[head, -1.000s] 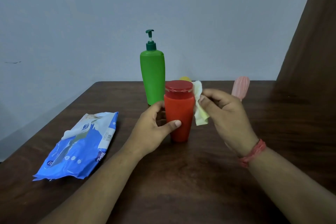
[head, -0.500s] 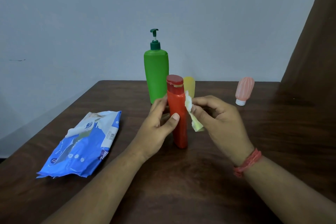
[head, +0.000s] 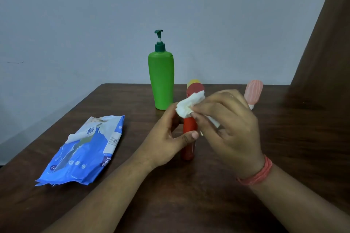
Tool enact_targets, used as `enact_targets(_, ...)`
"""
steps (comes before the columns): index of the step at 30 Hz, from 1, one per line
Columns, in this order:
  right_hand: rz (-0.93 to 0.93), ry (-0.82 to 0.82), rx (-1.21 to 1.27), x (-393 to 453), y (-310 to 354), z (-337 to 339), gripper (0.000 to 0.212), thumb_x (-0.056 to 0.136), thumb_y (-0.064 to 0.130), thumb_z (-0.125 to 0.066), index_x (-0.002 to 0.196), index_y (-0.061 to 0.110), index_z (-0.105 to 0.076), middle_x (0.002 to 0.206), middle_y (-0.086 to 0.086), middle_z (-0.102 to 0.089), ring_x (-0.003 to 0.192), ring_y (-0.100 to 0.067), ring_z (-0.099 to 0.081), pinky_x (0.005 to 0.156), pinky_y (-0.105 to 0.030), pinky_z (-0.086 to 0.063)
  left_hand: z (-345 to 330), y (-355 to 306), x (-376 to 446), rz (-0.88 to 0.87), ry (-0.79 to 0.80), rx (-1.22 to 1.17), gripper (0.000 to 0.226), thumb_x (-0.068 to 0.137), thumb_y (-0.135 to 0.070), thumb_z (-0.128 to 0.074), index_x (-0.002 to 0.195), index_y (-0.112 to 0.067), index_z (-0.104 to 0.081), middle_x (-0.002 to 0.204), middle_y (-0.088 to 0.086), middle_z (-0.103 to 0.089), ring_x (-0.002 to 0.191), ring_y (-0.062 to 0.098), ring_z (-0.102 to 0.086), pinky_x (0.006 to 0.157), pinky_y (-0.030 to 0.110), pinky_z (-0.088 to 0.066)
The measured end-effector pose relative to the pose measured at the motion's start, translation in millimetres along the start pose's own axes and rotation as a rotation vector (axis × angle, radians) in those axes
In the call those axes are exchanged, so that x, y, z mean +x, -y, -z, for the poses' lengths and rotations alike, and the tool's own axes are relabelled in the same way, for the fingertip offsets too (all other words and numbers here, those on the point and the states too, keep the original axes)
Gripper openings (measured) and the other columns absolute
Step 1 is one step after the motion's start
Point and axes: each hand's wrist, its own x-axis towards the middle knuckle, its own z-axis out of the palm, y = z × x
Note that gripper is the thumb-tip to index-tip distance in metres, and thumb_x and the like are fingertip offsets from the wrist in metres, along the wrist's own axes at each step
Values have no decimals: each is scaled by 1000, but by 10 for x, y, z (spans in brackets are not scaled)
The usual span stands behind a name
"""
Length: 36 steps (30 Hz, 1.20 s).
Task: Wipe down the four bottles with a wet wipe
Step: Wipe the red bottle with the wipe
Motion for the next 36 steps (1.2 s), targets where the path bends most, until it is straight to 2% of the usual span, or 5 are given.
enact_targets(6, -173, -27, -14, 6, -203, 10, 6, 89, 5, -73, 93, 9, -73, 92, 8, -65, 90, -16, -59, 81, -29, -45, 16, 29, 11, 40, 18, 36, 66, 70, -66, -78, 126, -48, -49, 131, -15, -59, 131, 9, -54, 113, 37, -42)
enact_targets(13, -22, 0, 58, 26, -94, 14, 6, 89, 3, -71, 93, 6, -75, 95, 0, -69, 94, -21, -61, 87, -28, -45, 40, 28, 11, 47, 15, 28, 52, 75, -46, -74, 119, -60, -50, 127, -20, -61, 127, 6, -56, 108, 31, -46)
enact_targets(19, -261, -17, 76, 1, -236, -13, 7, 90, 6, -72, 95, 11, -72, 93, 8, -66, 91, -15, -60, 79, -30, -48, 11, 21, 4, 33, 54, 39, 74, 70, -68, -76, 131, -40, -46, 130, -19, -58, 130, 4, -53, 112, 27, -42)
enact_targets(25, -28, 14, 54, 28, -121, 12, 5, 89, 4, -72, 92, 5, -74, 94, -2, -69, 92, -21, -62, 85, -27, -46, 38, 5, 4, 41, 19, 13, 54, 71, -62, -78, 117, -63, -50, 124, -25, -61, 126, 4, -56, 101, 22, -47)
enact_targets(36, -271, 41, 158, 26, -208, 29, 11, 90, 8, -71, 97, 17, -72, 94, 8, -68, 95, -13, -62, 81, -24, -48, 29, 17, -25, 51, 54, -39, 71, 76, -70, -68, 136, -38, -46, 130, -21, -61, 127, 1, -55, 100, 15, -44)
